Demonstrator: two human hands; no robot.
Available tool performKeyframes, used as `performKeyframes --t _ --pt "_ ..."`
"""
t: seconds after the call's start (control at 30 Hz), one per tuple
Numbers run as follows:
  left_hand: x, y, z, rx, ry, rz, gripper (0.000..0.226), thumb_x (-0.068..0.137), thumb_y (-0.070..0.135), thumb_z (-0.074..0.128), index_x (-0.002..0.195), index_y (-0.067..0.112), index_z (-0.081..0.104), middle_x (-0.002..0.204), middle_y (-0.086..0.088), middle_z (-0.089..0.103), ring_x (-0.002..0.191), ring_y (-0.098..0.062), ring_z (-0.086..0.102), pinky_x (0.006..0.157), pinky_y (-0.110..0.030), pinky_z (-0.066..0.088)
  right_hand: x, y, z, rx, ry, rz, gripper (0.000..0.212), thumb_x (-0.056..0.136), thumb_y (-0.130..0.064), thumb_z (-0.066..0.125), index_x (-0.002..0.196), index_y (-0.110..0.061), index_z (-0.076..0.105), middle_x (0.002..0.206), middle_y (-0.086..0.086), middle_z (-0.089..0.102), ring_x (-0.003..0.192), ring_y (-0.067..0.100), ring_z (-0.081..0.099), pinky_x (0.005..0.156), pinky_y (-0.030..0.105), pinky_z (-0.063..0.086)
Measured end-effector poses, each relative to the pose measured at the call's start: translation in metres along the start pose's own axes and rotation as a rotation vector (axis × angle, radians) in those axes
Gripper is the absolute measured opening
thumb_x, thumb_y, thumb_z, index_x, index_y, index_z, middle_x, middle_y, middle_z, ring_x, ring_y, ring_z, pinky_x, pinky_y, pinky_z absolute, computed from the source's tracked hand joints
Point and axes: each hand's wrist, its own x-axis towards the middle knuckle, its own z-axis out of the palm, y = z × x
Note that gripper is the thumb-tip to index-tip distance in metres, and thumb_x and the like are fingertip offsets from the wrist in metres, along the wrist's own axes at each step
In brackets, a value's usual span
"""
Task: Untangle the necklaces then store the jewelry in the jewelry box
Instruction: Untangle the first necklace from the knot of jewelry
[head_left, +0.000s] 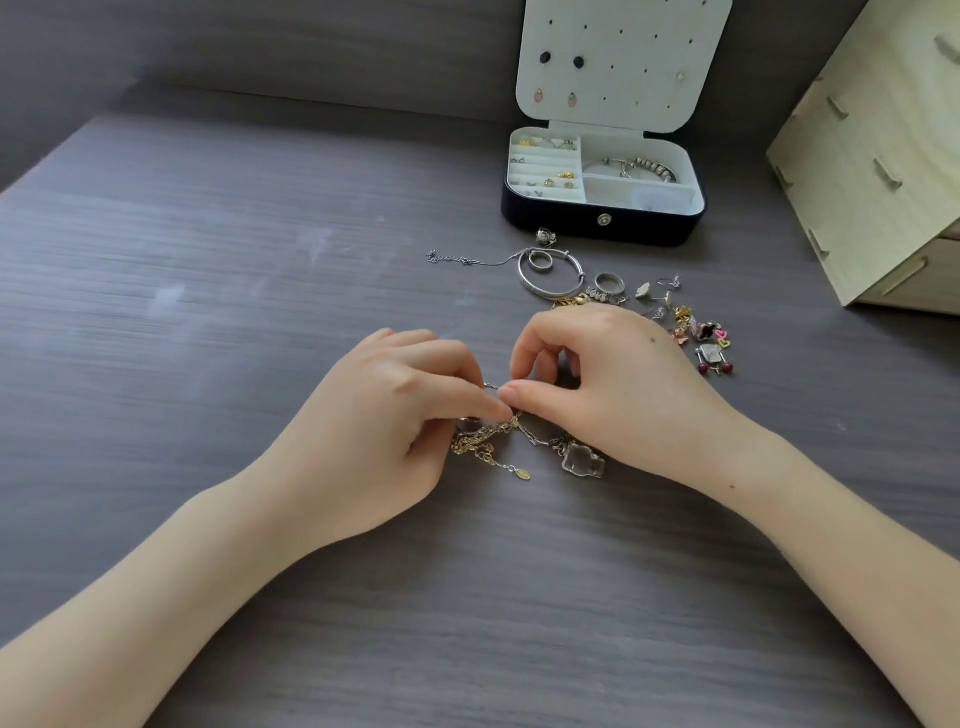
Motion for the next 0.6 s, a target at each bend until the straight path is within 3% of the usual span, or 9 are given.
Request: performKeyframes --t 0.1,0.23,0.43,0.6 --pt "0.0047 0.0005 0.0016 -0.019 -0.028 0.022 0.044 0.076 0.000 0.042 0.090 0.024 0.075 0.077 0.007 0.060 0.066 -0.005 0.035 0.061 -0.025 0.034 0.0002 0.0010 -0.0025 0.030 -0.012 0.036 0.012 0.077 -0.037 0.070 0.077 -0.028 0.063 0.066 -0.011 0.055 0.065 -0.003 0.045 0.057 0.012 0.031" --pt "0.0071 0.0016 0.0015 -0.070 -0.087 0.004 0.048 0.076 0.009 0.033 0.095 0.024 0.075 0.075 0.004 0.057 0.064 -0.009 0.041 0.058 -0.014 0.026 0.0010 0.0010 -0.0032 0.045 -0.024 0.067 0.011 0.076 -0.037 0.070 0.077 -0.028 0.063 0.065 -0.011 0.056 0.065 -0.006 0.045 0.056 0.011 0.031" --pt "0.0087 0.0052 -0.0008 -0.042 -0.049 -0.032 0.043 0.075 0.004 0.037 0.085 0.021 0.075 0.069 0.003 0.055 0.058 -0.008 0.030 0.052 -0.018 0.023 0.0007 -0.0003 -0.0046 0.040 -0.039 0.087 0.009 0.077 -0.034 0.071 0.077 -0.029 0.063 0.066 -0.011 0.057 0.065 -0.007 0.044 0.055 0.012 0.029" --pt "0.0075 0.0074 -0.0035 -0.035 -0.038 -0.060 0.042 0.074 0.012 0.033 0.078 0.022 0.075 0.066 0.006 0.055 0.057 -0.006 0.028 0.050 -0.018 0.026 -0.0007 0.0004 -0.0065 0.036 -0.050 0.097 0.009 0.078 -0.030 0.071 0.078 -0.030 0.062 0.064 -0.013 0.056 0.063 -0.009 0.045 0.054 0.012 0.027"
